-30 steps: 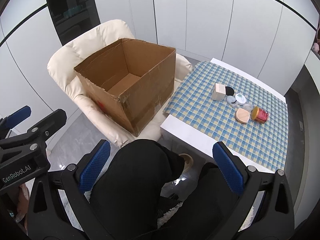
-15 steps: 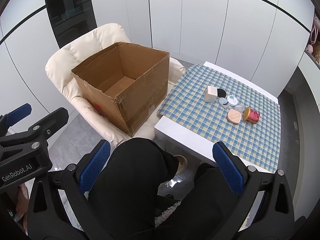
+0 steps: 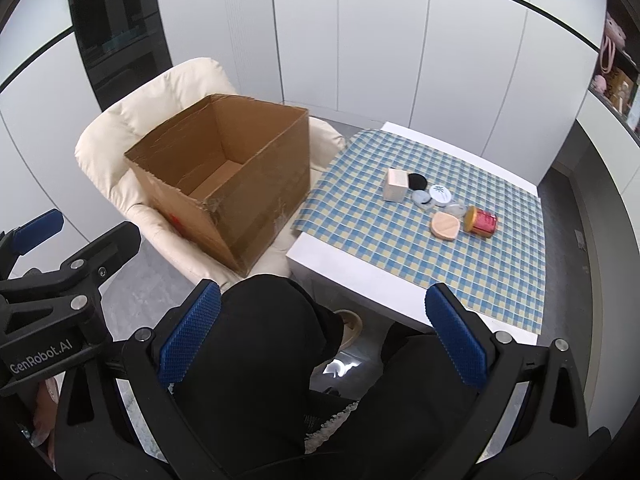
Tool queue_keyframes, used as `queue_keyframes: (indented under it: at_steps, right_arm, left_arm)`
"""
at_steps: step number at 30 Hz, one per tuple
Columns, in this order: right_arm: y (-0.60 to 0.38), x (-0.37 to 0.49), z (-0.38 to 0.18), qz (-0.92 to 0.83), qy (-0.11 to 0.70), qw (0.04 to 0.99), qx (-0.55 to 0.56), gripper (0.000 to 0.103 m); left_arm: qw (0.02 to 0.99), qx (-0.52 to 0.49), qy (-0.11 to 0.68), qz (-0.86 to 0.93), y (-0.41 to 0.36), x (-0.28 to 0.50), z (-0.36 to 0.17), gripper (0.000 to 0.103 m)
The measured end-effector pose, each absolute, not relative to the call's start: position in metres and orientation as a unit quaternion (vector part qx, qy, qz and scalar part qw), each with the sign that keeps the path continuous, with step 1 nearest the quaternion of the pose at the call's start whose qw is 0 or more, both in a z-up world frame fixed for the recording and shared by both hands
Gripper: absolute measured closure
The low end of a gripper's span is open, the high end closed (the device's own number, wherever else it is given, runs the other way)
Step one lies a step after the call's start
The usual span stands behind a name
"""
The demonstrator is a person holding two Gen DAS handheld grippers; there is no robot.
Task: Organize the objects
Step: 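Move both open tools over the checkered table toward the small items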
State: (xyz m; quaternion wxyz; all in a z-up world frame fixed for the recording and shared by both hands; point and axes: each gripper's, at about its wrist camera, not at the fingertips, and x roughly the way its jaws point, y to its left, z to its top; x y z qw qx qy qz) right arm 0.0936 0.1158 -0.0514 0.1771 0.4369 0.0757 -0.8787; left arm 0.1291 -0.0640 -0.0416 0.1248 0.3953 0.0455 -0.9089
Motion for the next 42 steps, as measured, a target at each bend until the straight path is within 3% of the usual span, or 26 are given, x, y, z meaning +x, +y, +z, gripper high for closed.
queue_keyframes:
  at_steps: [42]
  right_arm:
    - [0.237,0.088,-0.066,-0.888,-0.011,0.038,0.458,0.000]
  left_arm:
    - [0.002,0.408,-0.018,-0.913,0.046,0.084,-0.052,0.001]
